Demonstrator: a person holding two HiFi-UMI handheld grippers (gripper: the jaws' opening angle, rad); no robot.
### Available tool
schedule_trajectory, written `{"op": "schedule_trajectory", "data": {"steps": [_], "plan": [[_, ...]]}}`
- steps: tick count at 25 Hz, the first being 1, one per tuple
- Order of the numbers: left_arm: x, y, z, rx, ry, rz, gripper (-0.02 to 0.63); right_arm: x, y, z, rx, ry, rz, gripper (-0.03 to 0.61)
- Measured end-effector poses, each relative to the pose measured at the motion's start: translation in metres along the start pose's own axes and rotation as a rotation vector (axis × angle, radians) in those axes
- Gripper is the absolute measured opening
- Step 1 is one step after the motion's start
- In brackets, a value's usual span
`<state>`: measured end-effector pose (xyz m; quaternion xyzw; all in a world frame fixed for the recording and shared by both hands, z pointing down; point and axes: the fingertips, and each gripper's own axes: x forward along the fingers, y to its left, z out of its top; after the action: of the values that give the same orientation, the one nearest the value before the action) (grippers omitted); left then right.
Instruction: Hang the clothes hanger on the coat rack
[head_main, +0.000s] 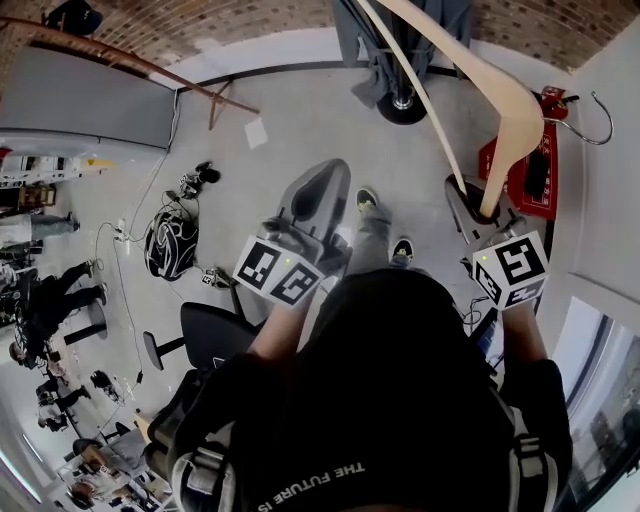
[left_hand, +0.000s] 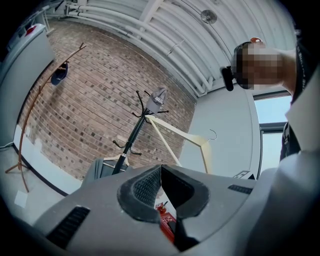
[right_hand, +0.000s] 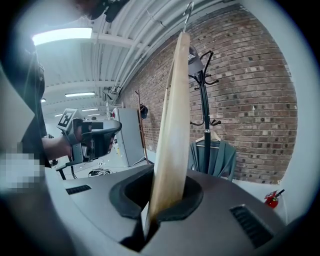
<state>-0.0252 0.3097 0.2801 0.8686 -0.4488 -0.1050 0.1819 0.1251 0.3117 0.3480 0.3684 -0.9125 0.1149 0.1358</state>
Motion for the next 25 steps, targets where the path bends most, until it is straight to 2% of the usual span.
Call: {"op": "schedule_trajectory", "data": {"steps": [16,25], "plan": [[0.090,0.106,0.049,-0.024,-0.014,-0.060,0.020,0.121,-0.052,0.048,-0.017,0.037,-0.013,0.023],[0.112,0.164,0.077,-0.038,-0.036,-0.055,0.020,0.182,-0.061,0.074,-0.056,0.061,0.002,0.023]]}}
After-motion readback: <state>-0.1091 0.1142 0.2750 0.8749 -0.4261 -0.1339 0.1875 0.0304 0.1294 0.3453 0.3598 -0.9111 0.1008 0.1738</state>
